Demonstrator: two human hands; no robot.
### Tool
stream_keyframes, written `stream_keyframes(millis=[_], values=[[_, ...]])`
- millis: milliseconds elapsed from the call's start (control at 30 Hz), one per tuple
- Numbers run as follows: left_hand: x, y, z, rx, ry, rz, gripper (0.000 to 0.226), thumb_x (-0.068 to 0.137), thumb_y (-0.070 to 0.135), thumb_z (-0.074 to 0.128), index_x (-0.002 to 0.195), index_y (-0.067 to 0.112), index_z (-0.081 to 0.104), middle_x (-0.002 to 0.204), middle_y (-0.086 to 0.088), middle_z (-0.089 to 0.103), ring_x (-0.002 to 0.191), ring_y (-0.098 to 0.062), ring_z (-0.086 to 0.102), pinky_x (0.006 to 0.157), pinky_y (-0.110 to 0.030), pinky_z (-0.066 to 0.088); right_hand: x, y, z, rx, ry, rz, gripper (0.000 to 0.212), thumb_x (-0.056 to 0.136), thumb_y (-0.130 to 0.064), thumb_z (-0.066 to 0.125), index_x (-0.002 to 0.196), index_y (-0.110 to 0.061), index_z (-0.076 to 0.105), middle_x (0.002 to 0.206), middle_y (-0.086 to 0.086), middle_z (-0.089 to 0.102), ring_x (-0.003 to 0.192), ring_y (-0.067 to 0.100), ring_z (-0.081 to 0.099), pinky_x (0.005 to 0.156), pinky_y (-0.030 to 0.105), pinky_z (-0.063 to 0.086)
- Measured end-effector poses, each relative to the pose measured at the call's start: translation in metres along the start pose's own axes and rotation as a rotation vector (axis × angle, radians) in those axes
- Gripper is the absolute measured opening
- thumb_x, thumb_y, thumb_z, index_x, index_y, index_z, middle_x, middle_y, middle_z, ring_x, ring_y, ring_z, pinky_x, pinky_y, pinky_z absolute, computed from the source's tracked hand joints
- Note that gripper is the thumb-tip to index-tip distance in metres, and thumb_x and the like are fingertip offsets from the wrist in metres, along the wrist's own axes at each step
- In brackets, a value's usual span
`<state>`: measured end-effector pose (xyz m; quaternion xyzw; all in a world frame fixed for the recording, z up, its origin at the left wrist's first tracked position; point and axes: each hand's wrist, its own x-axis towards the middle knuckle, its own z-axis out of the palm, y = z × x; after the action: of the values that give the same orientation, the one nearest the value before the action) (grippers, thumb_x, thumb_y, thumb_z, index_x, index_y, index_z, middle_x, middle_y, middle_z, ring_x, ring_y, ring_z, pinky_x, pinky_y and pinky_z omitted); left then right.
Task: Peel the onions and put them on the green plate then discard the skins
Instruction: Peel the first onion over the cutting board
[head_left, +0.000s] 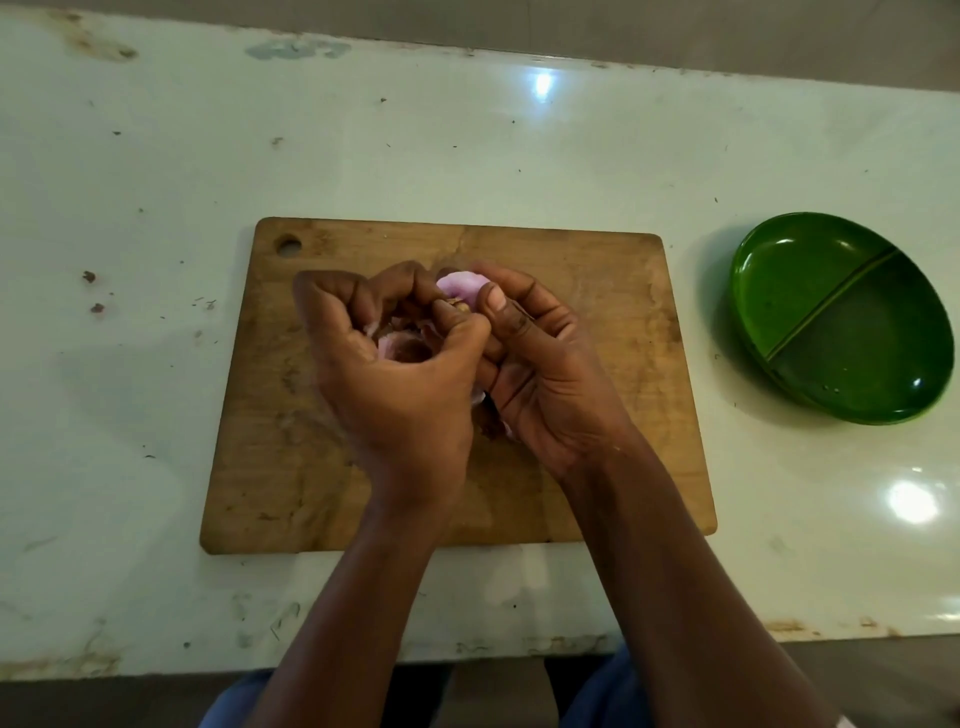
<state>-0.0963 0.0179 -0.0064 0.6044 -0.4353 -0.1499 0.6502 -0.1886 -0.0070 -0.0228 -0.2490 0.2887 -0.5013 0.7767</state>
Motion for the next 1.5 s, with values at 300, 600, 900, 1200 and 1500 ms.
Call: stream_keyframes(millis=[300, 600, 900, 1200, 1500], values=[[0.003, 0.011, 0.005, -0.149, 0.045, -0.147, 0.045, 0.075, -0.006, 0.07, 0.085, 0.02, 0.035, 0.072, 0.017, 0.056, 0.067, 0.005, 0.062, 0.06, -0.011, 0.049, 0.0, -0.002, 0.001, 0.071, 0.034, 0.005, 0.045, 0.084, -0.012, 0.059, 0.123, 0.01, 0.05, 0.104, 0.015, 0.067, 0.092, 0.024, 0.068, 0.083, 0.035, 0.058], [0.017, 0.014, -0.002, -0.577, 0.068, -0.549, 0.036, 0.075, -0.009, 0.064, 0.09, 0.013, 0.039, 0.073, 0.0, 0.053, 0.058, -0.005, 0.06, 0.056, -0.02, 0.05, -0.002, -0.004, 0.0, 0.247, 0.078, 0.035, 0.023, 0.079, -0.011, 0.055, 0.093, 0.002, 0.068, 0.097, 0.02, 0.071, 0.085, 0.027, 0.072, 0.068, 0.032, 0.06], [0.02, 0.009, -0.005, -0.469, 0.132, -0.462, 0.037, 0.079, -0.014, 0.06, 0.086, 0.014, 0.037, 0.06, 0.012, 0.055, 0.057, -0.003, 0.058, 0.06, -0.018, 0.049, -0.004, -0.005, 0.002, 0.299, 0.073, 0.069, 0.018, 0.077, -0.015, 0.061, 0.077, -0.004, 0.076, 0.096, 0.019, 0.072, 0.086, 0.027, 0.072, 0.069, 0.033, 0.06], [0.035, -0.012, -0.02, -0.342, 0.18, -0.3, 0.034, 0.072, -0.008, 0.062, 0.083, 0.017, 0.041, 0.085, -0.019, 0.055, 0.076, -0.03, 0.063, 0.072, -0.03, 0.054, -0.003, -0.009, -0.002, 0.479, 0.046, 0.12, 0.039, 0.058, -0.003, 0.086, 0.092, 0.004, 0.071, 0.111, 0.029, 0.065, 0.109, 0.047, 0.06, 0.065, 0.036, 0.06], [0.023, -0.003, -0.01, -0.052, -0.102, 0.002, 0.023, 0.079, 0.0, 0.068, 0.095, 0.011, 0.056, 0.086, 0.008, 0.063, 0.079, -0.004, 0.065, 0.07, -0.018, 0.053, -0.001, -0.006, -0.005, 0.429, 0.034, 0.044, 0.032, 0.064, -0.008, 0.083, 0.093, 0.002, 0.073, 0.109, 0.023, 0.067, 0.1, 0.031, 0.068, 0.081, 0.039, 0.058]])
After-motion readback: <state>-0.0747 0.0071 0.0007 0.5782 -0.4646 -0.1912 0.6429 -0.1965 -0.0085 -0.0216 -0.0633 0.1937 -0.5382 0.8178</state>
